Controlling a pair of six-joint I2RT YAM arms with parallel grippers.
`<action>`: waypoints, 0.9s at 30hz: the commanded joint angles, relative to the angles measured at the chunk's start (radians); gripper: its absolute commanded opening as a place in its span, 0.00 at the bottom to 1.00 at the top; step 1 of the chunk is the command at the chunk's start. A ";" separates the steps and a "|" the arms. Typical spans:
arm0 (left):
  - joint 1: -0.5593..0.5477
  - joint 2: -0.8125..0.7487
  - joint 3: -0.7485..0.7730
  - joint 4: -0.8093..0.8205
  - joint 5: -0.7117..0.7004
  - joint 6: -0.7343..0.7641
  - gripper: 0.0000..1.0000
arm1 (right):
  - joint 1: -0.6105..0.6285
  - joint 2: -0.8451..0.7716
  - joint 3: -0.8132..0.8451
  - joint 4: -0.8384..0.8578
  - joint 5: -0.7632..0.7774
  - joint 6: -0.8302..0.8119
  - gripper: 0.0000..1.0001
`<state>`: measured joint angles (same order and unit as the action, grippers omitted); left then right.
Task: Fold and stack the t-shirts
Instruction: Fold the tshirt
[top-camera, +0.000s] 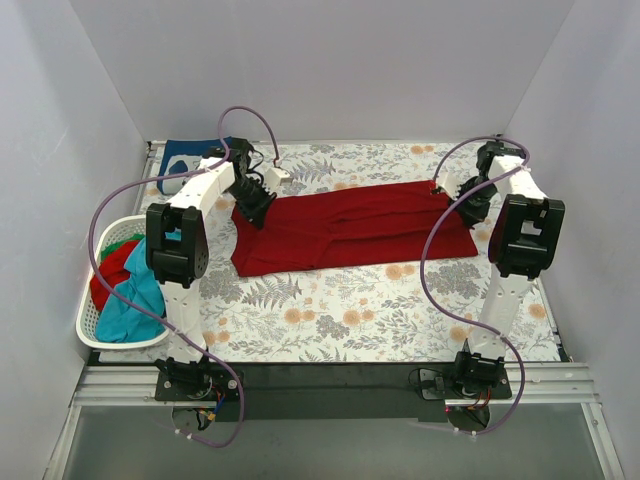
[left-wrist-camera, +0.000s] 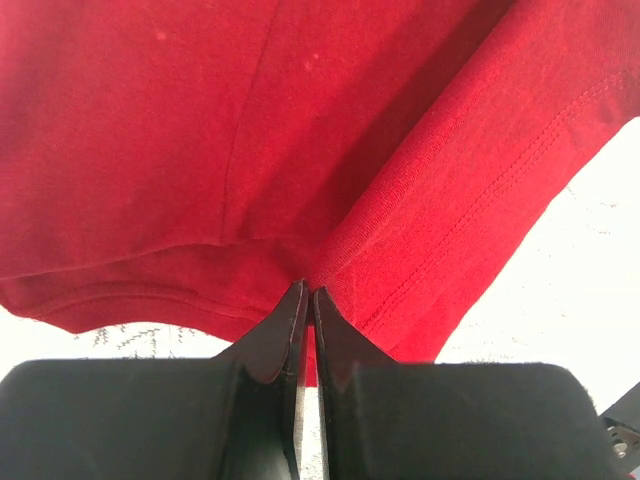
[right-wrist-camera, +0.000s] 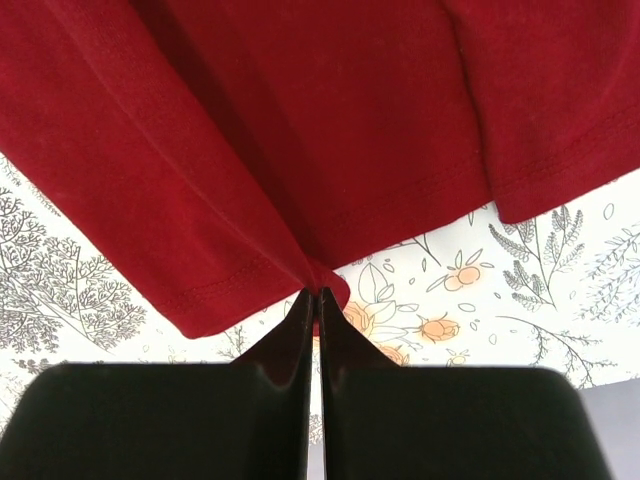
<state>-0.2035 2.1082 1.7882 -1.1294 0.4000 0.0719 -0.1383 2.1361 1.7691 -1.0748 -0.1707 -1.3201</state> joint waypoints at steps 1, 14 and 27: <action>0.009 0.010 0.054 0.006 -0.006 0.019 0.00 | 0.003 0.011 0.041 -0.020 0.008 -0.002 0.01; 0.021 0.026 0.062 0.005 -0.010 0.022 0.00 | 0.019 0.047 0.088 -0.020 0.010 0.004 0.01; 0.024 0.044 0.077 0.013 -0.013 0.011 0.00 | 0.031 0.090 0.135 -0.019 0.017 0.007 0.01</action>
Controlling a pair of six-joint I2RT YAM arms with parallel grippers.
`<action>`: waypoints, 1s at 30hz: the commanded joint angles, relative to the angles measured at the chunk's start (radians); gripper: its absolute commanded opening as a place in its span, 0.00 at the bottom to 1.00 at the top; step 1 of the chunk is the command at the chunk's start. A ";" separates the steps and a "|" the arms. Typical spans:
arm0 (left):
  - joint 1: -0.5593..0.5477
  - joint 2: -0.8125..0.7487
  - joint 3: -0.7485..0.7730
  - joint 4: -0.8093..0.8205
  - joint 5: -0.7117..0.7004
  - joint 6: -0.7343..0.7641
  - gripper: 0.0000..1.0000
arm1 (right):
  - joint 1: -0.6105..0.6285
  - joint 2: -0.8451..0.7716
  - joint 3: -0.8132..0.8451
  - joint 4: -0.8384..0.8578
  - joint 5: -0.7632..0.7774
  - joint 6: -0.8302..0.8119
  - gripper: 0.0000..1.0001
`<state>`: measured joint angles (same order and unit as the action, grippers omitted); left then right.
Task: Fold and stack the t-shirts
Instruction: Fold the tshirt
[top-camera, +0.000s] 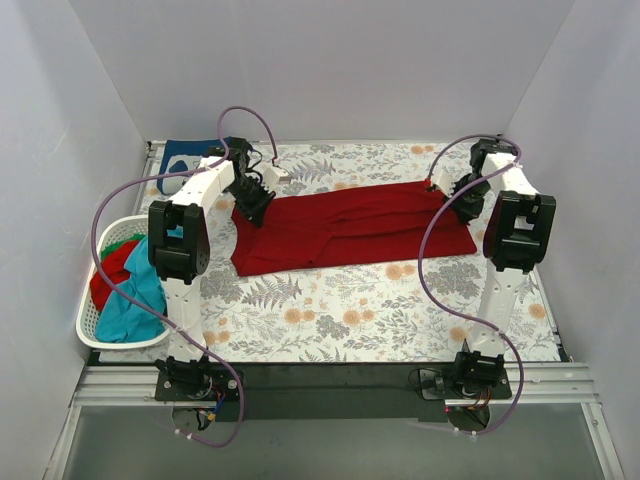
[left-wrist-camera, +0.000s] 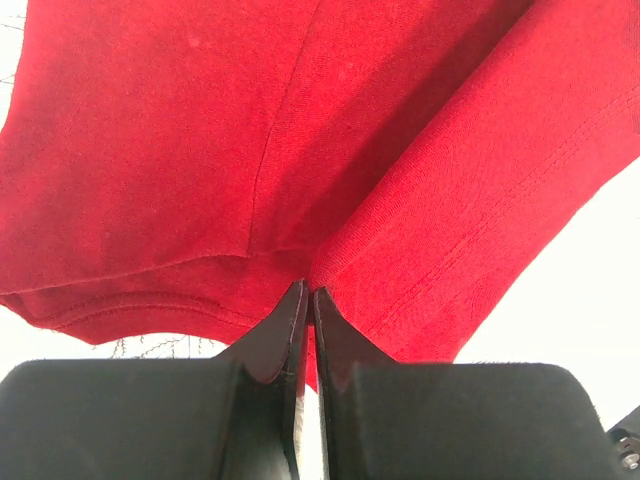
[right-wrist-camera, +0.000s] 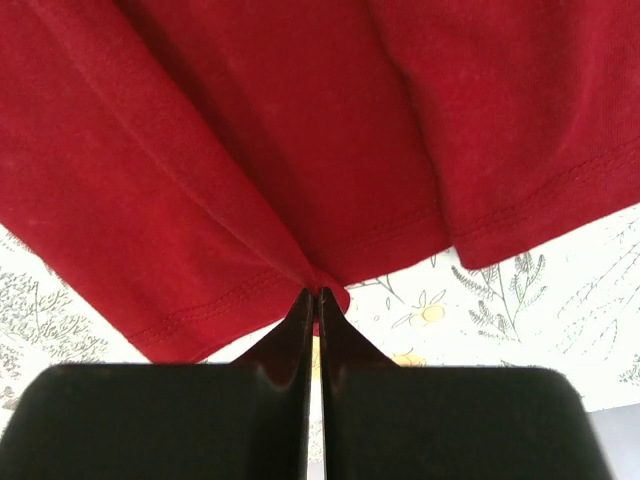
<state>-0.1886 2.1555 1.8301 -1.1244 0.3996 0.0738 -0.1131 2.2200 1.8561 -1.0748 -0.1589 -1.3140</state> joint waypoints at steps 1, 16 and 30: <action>0.011 -0.002 0.035 0.009 -0.015 0.008 0.00 | 0.007 0.007 0.051 -0.019 0.007 0.001 0.01; 0.063 -0.127 -0.041 -0.021 0.044 -0.190 0.45 | -0.017 -0.089 0.032 -0.025 0.041 0.200 0.53; 0.080 -0.276 -0.426 0.129 0.093 -0.354 0.51 | -0.042 -0.112 -0.130 -0.050 -0.125 0.464 0.46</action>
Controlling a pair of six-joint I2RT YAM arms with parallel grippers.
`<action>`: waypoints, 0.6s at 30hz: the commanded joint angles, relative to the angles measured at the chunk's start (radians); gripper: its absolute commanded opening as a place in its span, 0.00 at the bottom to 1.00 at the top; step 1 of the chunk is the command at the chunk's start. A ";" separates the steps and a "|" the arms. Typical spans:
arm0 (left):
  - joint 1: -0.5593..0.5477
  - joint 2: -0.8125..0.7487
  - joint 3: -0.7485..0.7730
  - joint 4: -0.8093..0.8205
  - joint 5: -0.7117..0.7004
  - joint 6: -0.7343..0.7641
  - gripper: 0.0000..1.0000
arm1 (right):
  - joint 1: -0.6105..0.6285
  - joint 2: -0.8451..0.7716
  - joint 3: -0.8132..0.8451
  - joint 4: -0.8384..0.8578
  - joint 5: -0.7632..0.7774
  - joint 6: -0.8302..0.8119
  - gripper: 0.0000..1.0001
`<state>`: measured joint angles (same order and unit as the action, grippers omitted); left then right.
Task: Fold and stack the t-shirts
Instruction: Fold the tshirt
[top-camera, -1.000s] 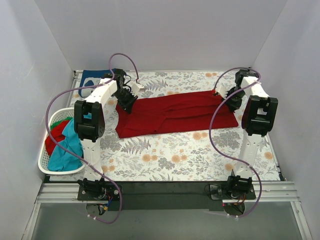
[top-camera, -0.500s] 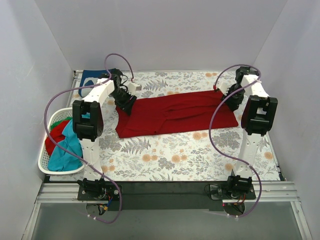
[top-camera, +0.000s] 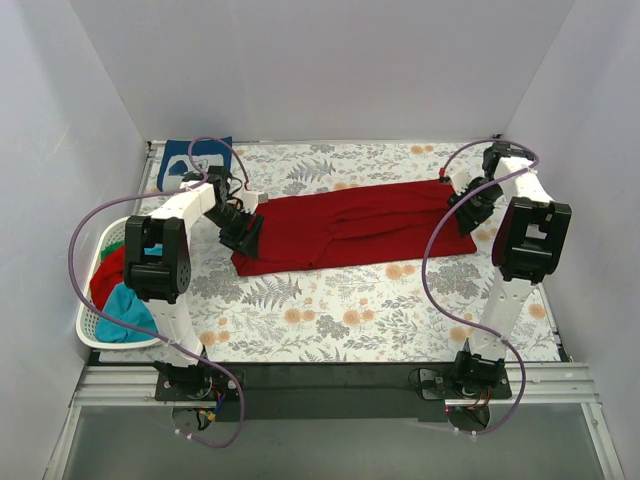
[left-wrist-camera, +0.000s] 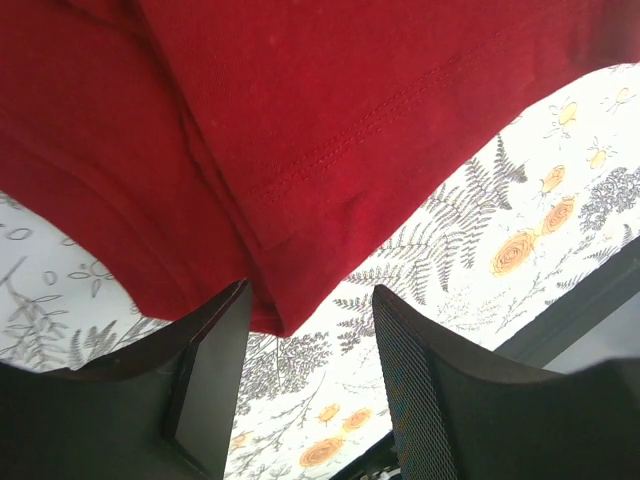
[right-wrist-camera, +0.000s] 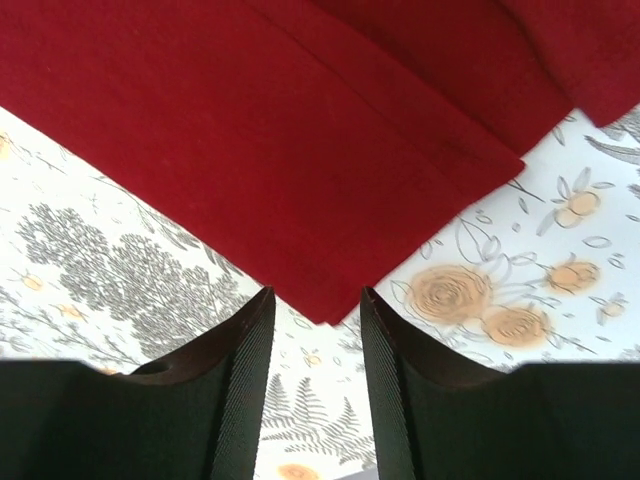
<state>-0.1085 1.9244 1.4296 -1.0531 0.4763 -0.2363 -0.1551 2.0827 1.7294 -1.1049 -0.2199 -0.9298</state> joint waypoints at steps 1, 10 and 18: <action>0.000 -0.045 -0.047 0.074 0.015 -0.049 0.50 | 0.000 0.034 -0.008 -0.015 -0.065 0.083 0.45; 0.000 -0.038 -0.165 0.137 -0.039 -0.055 0.37 | -0.001 0.076 -0.123 0.126 0.040 0.120 0.39; 0.000 -0.119 -0.271 0.121 -0.094 -0.037 0.00 | -0.017 -0.062 -0.347 0.181 0.132 0.073 0.25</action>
<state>-0.1074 1.8874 1.2049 -0.9134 0.4255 -0.2928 -0.1493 2.0521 1.5036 -0.9073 -0.1619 -0.8200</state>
